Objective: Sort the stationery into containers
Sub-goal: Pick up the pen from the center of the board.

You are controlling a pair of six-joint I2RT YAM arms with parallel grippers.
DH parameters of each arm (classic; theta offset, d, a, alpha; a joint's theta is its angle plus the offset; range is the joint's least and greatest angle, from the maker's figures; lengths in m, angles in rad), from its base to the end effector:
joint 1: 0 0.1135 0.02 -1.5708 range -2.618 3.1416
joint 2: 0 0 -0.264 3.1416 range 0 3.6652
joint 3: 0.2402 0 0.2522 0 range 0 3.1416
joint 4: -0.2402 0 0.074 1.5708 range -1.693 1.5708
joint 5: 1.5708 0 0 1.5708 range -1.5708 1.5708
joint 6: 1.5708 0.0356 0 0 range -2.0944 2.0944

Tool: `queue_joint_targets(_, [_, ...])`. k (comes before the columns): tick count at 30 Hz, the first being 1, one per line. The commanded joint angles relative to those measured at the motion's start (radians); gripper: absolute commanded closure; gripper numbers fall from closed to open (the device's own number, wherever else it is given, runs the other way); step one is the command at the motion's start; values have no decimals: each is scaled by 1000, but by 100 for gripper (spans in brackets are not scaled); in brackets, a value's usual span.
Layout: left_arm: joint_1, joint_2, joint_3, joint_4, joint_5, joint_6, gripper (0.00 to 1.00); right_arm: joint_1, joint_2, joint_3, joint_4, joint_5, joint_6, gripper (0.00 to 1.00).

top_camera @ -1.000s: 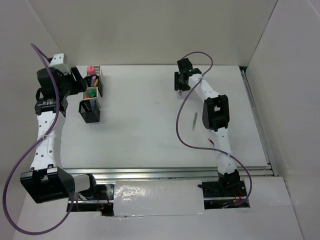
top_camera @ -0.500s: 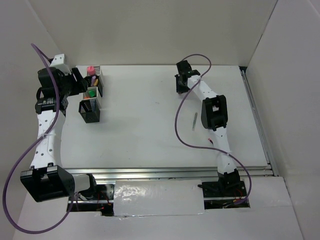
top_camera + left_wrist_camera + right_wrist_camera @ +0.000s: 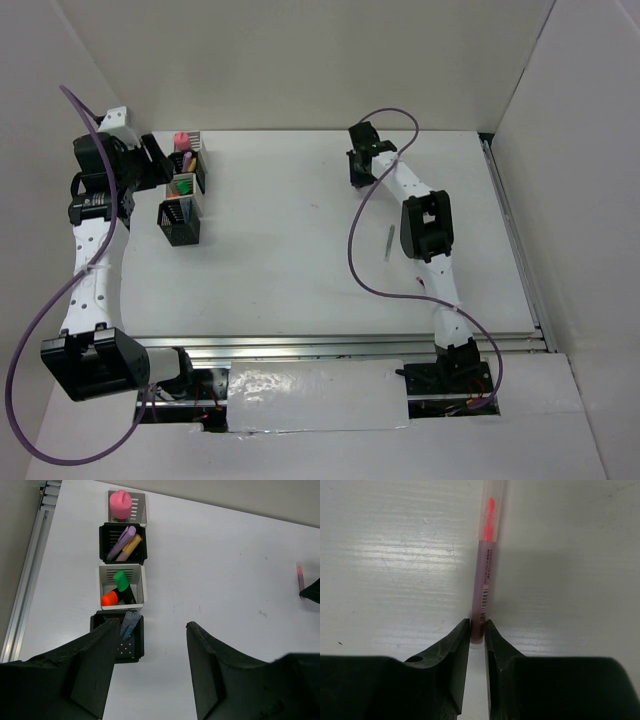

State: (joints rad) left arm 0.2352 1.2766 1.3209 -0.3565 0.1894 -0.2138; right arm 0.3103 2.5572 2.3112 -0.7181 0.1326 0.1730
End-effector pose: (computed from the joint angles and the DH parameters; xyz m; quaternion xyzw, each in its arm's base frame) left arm 0.2828 0.0609 0.4035 -0.1249 0.7970 -0.0702 0.5867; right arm 0.5296 0.1649 0.1679 -0.0456 0.9514 0.0099 0.3045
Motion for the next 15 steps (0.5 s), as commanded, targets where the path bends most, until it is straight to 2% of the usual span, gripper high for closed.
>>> queue_joint_targets(1, [9, -8, 52, 13, 24, -9, 32, 15, 8, 11, 0, 15, -9, 76])
queue_joint_targets(4, [10, -10, 57, 8, 27, -7, 32, 15, 8, 10, 0, 7, -13, 83])
queue_joint_targets(6, [12, -14, 57, 8, 30, -7, 32, 15, 8, 10, 0, 7, -13, 92])
queue_joint_targets(7, [13, -16, 57, 8, 30, -10, 32, 16, 8, 10, -1, 4, -13, 100])
queue_joint_targets(12, [21, -22, 41, 13, 44, -18, 32, 26, 3, 17, -27, -27, -30, 100])
queue_joint_targets(15, [35, -31, 23, 16, 94, -16, 31, 64, -43, -53, -6, -42, -58, 100])
